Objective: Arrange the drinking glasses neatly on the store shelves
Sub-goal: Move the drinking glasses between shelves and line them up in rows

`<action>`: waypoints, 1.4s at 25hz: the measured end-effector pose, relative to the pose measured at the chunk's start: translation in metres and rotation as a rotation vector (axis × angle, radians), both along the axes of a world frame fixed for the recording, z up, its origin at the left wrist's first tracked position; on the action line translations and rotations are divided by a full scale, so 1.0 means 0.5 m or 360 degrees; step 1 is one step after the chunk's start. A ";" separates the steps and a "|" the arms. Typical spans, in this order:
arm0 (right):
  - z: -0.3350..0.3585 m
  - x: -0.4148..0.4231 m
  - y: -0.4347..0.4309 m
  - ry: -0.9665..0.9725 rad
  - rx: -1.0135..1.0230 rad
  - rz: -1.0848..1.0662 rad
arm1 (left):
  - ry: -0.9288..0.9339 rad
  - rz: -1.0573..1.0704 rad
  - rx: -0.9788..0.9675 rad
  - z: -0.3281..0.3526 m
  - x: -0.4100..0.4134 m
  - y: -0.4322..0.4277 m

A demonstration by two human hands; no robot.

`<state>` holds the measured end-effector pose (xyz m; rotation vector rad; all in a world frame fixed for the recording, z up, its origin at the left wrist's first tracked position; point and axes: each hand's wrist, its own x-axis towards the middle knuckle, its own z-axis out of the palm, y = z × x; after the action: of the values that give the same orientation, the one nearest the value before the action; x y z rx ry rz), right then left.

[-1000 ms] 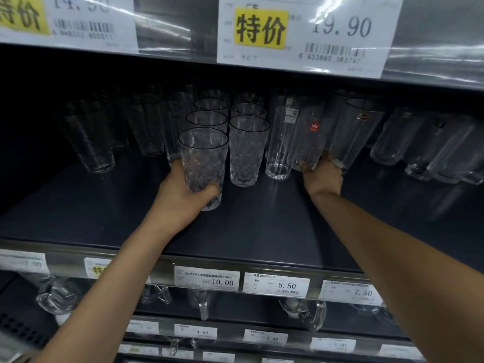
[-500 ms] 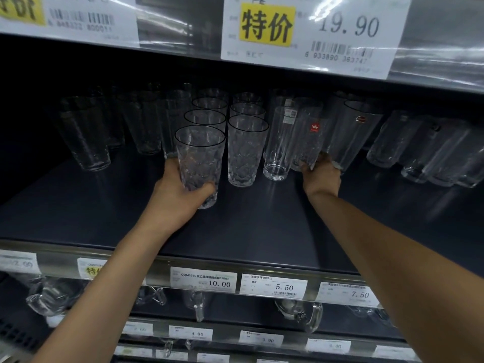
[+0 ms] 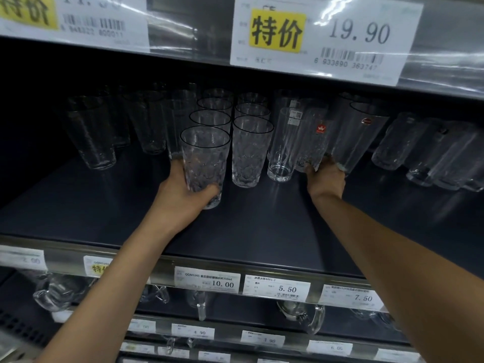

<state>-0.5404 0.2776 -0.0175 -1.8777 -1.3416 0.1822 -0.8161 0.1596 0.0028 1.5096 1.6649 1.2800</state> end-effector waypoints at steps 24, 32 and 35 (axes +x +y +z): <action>0.075 0.149 -0.581 0.0324 -0.0186 0.0343 | 0.0091 -0.0636 0.0082 0.048 0.131 -0.179; 0.102 0.399 -0.789 0.0543 0.0085 0.0097 | 0.0124 -0.0975 0.0089 0.055 0.472 -0.267; 0.097 0.526 -0.839 0.0627 0.0129 0.0036 | 0.0109 -0.1059 0.0107 0.056 0.614 -0.300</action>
<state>-0.2773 -0.1417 0.0312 -1.6533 -1.0825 0.4762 -0.5092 0.0095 0.0307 1.9377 1.0100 0.9248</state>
